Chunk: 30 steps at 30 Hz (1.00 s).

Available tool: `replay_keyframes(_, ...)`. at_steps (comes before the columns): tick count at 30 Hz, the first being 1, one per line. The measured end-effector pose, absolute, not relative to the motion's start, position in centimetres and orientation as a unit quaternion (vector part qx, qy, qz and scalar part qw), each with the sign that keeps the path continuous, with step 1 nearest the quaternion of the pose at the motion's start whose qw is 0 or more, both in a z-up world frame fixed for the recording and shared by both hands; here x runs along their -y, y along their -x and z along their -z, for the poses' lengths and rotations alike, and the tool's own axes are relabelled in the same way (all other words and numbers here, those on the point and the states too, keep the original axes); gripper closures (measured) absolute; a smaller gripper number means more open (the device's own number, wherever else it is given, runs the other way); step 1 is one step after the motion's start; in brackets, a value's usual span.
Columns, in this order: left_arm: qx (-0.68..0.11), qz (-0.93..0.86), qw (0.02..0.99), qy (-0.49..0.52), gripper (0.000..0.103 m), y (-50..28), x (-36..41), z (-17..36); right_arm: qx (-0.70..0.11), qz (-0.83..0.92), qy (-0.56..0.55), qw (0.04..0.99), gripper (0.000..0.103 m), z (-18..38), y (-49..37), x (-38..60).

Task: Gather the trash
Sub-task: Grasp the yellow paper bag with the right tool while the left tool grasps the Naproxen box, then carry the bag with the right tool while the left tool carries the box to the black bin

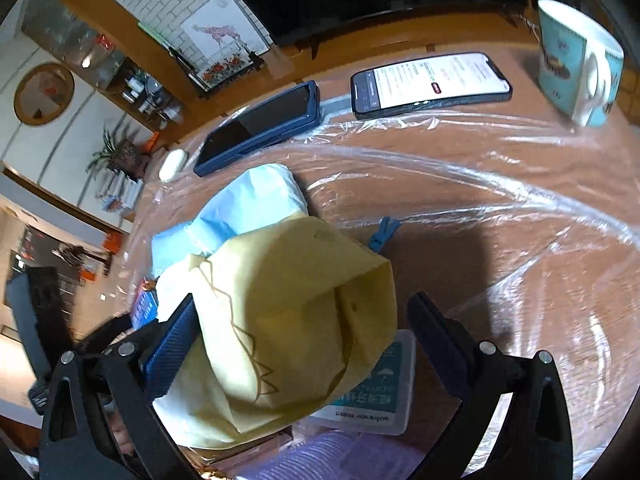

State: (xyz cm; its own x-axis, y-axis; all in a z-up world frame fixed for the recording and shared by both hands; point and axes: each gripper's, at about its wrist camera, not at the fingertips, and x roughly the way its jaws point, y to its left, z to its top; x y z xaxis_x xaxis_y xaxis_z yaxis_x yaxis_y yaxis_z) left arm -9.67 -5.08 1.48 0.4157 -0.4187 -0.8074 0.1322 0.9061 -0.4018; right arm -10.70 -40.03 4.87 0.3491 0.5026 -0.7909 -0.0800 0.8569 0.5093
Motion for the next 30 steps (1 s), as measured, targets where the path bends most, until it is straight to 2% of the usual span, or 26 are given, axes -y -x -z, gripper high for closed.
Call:
replay_keyframes(12,-0.476,0.19,0.857,0.053,0.002,11.0,6.2,-3.3,-0.534,-0.196,-0.174,0.804,0.005,-5.4,11.1,39.7)
replay_keyframes(18,-0.477,0.194,0.857,0.0,0.002,11.1,7.4,-2.4,-0.537,-0.199,-0.173,0.801,0.006,-5.2,11.0,39.5)
replay_keyframes(21,-0.482,0.181,0.857,-0.011,0.002,10.9,7.3,-1.7,-0.538,-0.204,-0.193,0.795,0.02,-4.9,10.9,40.0)
replay_keyframes(23,-0.484,0.18,0.856,-0.006,0.002,10.8,7.1,-1.4,-0.536,-0.206,-0.201,0.793,0.026,-4.8,10.8,40.3)
replay_keyframes(24,-0.482,0.179,0.857,-0.006,0.005,10.7,7.0,-1.3,-0.534,-0.21,-0.202,0.794,0.031,-4.9,10.9,40.3)
replay_keyframes(26,-0.482,0.179,0.858,-0.008,0.017,10.7,7.0,-1.3,-0.527,-0.213,-0.202,0.798,0.033,-5.4,11.1,40.4)
replay_keyframes(30,-0.475,0.178,0.862,-0.003,0.02,10.8,6.6,-1.7,-0.503,-0.22,-0.212,0.808,0.037,-6.6,11.5,40.6)
